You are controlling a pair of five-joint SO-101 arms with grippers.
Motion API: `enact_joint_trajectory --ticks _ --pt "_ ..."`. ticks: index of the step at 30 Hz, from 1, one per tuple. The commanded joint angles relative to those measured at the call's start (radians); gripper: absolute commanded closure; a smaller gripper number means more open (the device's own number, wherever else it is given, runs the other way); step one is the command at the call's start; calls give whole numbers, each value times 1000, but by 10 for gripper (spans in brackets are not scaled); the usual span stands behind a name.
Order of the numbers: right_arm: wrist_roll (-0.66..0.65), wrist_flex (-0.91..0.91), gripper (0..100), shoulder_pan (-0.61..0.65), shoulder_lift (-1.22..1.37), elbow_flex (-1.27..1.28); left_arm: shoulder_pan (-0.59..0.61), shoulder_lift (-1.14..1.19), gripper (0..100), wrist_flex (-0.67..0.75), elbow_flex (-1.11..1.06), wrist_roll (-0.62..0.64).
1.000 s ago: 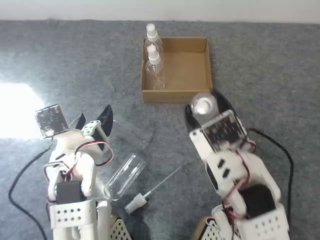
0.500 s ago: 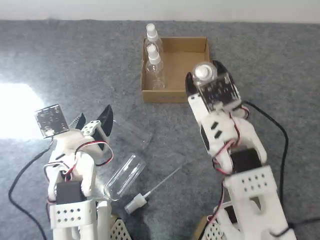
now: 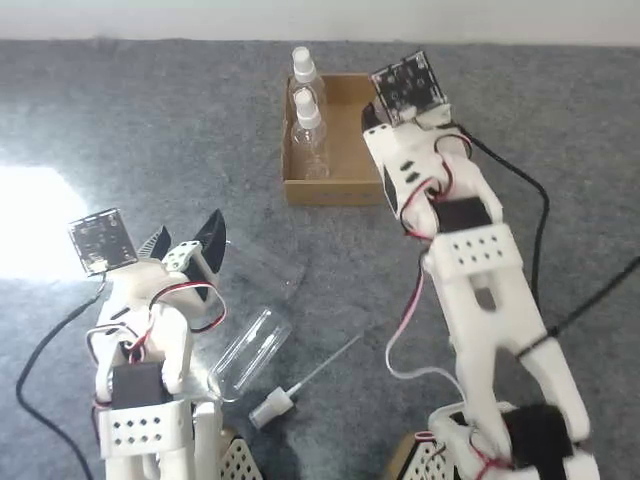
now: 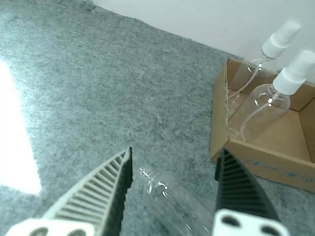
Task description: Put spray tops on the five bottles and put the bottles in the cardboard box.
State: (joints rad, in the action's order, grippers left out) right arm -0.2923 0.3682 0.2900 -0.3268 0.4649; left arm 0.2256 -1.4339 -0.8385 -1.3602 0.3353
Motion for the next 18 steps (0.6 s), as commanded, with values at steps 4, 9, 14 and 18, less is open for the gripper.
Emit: enact_joint_trajectory --ticks 4,9,14,18 --pt "167 -24 909 -38 171 -241 0 -15 742 21 7 6" --pt "229 -24 908 -58 312 -358 0 -15 742 21 7 6" --pt "229 -22 910 -70 384 -399 3 -15 742 15 7 6" --pt "229 -22 912 -74 384 -399 3 -15 742 15 5 6"
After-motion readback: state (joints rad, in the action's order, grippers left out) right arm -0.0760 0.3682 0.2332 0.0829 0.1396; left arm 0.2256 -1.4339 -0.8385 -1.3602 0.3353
